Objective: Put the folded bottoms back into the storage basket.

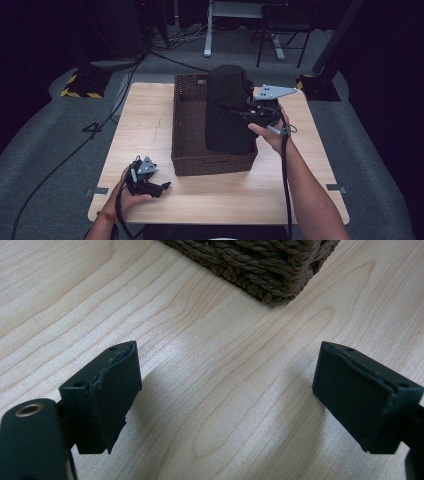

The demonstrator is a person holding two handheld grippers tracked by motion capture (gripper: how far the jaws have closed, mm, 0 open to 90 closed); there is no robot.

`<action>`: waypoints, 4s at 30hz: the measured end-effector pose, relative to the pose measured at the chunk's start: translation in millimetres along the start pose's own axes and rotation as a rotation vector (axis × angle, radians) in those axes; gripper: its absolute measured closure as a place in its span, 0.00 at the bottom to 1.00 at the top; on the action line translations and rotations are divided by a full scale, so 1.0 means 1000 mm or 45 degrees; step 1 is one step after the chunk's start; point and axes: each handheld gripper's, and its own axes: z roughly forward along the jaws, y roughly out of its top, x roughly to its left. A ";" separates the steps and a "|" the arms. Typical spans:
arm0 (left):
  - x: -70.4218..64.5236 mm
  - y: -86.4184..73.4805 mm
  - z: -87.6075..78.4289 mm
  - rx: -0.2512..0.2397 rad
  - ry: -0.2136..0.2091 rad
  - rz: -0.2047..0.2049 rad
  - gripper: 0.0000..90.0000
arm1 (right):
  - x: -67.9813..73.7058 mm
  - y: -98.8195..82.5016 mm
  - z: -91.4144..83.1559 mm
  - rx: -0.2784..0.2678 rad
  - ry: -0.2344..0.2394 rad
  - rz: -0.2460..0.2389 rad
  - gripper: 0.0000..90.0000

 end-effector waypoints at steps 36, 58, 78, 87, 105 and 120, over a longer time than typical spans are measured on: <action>0.000 0.000 0.000 -0.003 0.000 0.001 0.14 | -0.005 -0.021 0.095 0.378 -0.033 0.001 0.75; 0.000 0.000 0.000 0.000 -0.002 0.003 0.14 | -0.005 -0.029 0.112 0.526 -0.161 0.070 0.54; 0.000 0.000 0.000 0.000 -0.001 0.005 0.14 | -0.009 -0.028 0.093 0.442 -0.200 0.050 0.30; 0.000 0.000 0.000 -0.003 0.001 -0.003 0.14 | -0.005 -0.022 0.071 0.409 -0.196 -0.009 0.30; 0.000 0.000 0.000 -0.003 0.001 -0.003 0.14 | 0.002 -0.024 0.029 0.357 -0.212 -0.086 0.32; 0.000 0.000 0.000 -0.002 0.001 -0.003 0.14 | 0.006 -0.032 -0.007 0.315 -0.221 -0.096 0.33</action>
